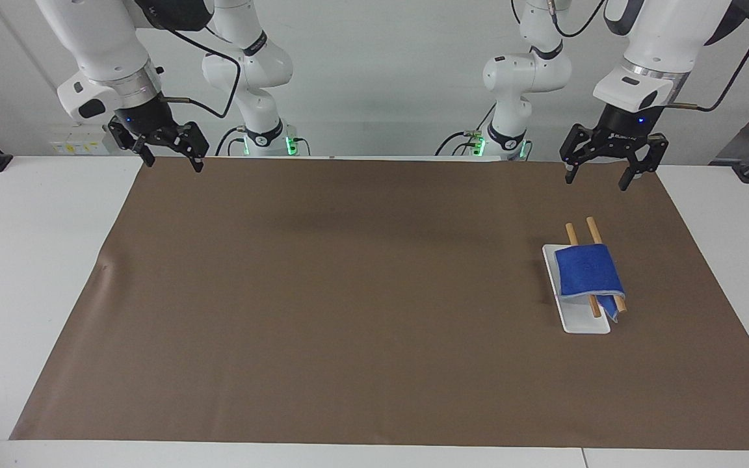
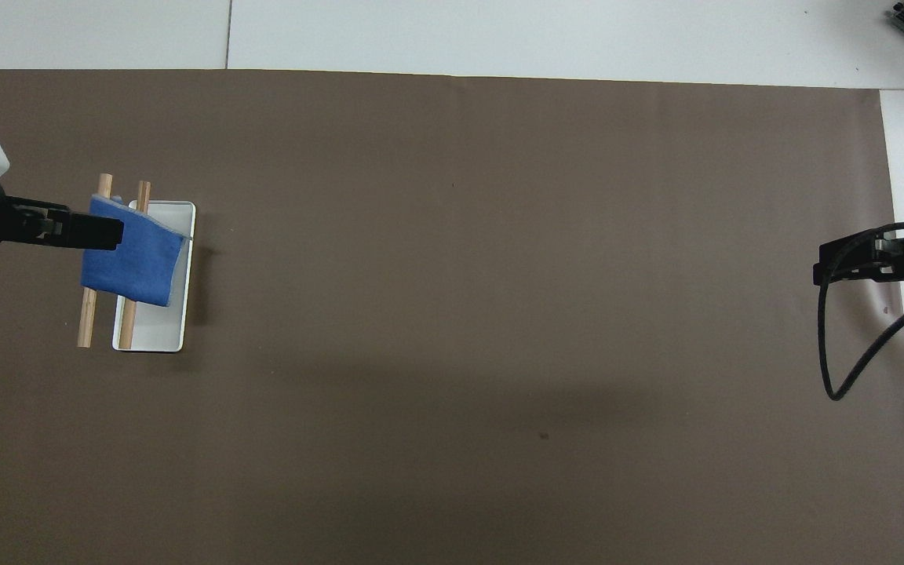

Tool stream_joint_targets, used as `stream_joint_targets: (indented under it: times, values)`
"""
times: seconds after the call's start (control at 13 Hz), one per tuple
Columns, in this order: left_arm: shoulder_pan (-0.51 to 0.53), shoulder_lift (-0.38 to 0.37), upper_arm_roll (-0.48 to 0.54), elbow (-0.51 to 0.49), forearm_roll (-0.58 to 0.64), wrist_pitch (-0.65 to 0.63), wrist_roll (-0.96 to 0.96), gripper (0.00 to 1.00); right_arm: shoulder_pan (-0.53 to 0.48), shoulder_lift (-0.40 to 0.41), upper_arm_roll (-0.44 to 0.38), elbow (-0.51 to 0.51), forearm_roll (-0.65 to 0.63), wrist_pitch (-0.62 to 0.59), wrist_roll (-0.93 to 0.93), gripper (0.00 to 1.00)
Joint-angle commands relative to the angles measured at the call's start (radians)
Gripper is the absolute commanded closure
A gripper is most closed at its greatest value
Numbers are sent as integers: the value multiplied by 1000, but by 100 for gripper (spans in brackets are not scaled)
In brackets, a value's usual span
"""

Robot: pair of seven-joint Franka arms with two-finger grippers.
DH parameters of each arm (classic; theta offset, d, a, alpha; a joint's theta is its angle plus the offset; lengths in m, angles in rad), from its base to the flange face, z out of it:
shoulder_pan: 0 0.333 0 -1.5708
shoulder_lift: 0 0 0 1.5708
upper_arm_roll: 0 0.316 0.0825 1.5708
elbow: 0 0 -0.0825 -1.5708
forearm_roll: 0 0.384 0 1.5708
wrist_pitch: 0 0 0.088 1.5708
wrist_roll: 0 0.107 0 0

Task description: Right arm passes towel to left arm to hang

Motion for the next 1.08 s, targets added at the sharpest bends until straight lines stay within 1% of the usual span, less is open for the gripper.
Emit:
stream_joint_targets:
  times: [0.0,0.23,0.69,0.77,0.85,1.0]
  values:
    - [1,47,3,104,11,-133,17,0,-10,-23,4,-27,18,5,-12,0]
    - [-4,60,-2,141,9,-181,17,0,-10,-25,4,-27,18,5,-12,0]
    - [-13,61,10,141,17,-181,17,0,-10,-23,4,-27,18,5,-12,0]
    - [-21,73,14,143,18,-187,17,0,-10,-23,4,-27,18,5,-12,0]
    - [-37,86,33,155,20,-193,15,0,-10,-25,4,-27,18,5,-12,0]
    - [-88,101,98,179,23,-257,15,0,-10,-25,3,-27,18,5,-12,0]
